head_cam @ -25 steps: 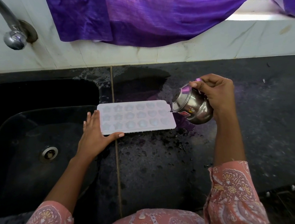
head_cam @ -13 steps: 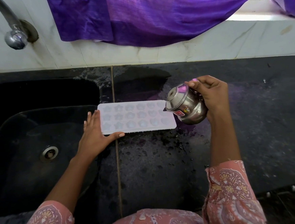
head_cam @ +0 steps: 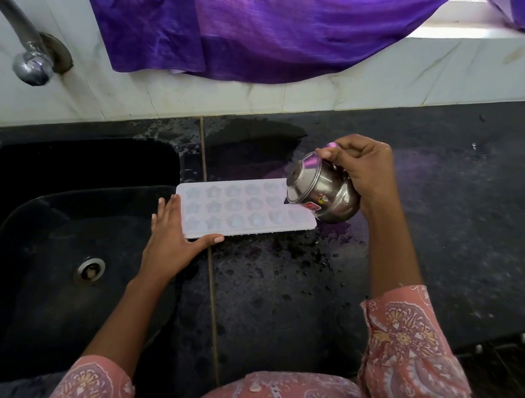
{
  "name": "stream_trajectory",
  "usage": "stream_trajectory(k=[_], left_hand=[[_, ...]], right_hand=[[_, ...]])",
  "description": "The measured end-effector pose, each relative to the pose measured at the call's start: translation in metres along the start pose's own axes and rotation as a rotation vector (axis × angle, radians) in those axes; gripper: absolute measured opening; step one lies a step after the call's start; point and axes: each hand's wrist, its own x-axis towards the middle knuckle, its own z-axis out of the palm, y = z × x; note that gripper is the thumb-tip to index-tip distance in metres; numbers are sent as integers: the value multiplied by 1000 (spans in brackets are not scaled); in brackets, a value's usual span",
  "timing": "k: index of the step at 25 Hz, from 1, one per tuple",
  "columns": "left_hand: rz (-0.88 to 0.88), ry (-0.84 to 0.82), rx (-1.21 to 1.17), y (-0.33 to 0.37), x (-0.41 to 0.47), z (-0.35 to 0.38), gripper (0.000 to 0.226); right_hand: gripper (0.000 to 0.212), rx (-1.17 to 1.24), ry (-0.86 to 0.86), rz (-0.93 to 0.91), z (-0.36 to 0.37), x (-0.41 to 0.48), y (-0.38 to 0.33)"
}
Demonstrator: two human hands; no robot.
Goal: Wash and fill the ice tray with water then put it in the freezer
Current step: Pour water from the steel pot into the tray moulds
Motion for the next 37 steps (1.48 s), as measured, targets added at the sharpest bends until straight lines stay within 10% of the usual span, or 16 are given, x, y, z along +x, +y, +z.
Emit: stream_trajectory(k=[37], left_hand=[[13, 6, -1, -2, 1, 2, 124]], right_hand=[[15, -114, -3, -92, 2, 2, -8]])
